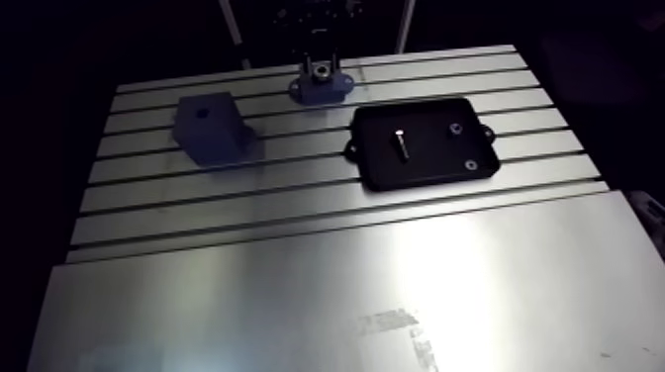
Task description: Pick up the bearing and press it into the housing until flush.
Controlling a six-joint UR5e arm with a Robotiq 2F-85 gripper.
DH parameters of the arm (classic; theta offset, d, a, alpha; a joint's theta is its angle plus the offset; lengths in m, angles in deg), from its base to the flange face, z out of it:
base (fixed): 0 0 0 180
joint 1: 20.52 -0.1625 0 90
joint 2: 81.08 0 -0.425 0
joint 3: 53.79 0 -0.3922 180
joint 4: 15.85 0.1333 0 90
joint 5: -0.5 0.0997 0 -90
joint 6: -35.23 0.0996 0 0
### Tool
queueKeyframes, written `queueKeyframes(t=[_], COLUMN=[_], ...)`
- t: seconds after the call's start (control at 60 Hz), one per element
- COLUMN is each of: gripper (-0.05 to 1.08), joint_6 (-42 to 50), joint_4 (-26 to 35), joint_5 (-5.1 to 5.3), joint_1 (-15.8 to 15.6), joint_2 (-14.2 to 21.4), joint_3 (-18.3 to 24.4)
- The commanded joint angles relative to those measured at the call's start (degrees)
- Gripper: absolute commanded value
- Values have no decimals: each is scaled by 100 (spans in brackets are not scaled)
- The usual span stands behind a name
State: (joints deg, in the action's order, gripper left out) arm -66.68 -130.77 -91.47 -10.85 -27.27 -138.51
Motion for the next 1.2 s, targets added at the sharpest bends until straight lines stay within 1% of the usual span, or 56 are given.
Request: queueKeyframes(t=[0.017, 0.533, 0.633, 1.2], gripper=[69, 69, 69, 69], joint_6=[0, -9, -9, -9], joint_4=[0, -61, -62, -69], joint_5=[0, 8, 25, 8], joint_1=[-7, -8, -17, -35], joint_2=[-16, -52, -52, -78], joint_3=[30, 31, 39, 39])
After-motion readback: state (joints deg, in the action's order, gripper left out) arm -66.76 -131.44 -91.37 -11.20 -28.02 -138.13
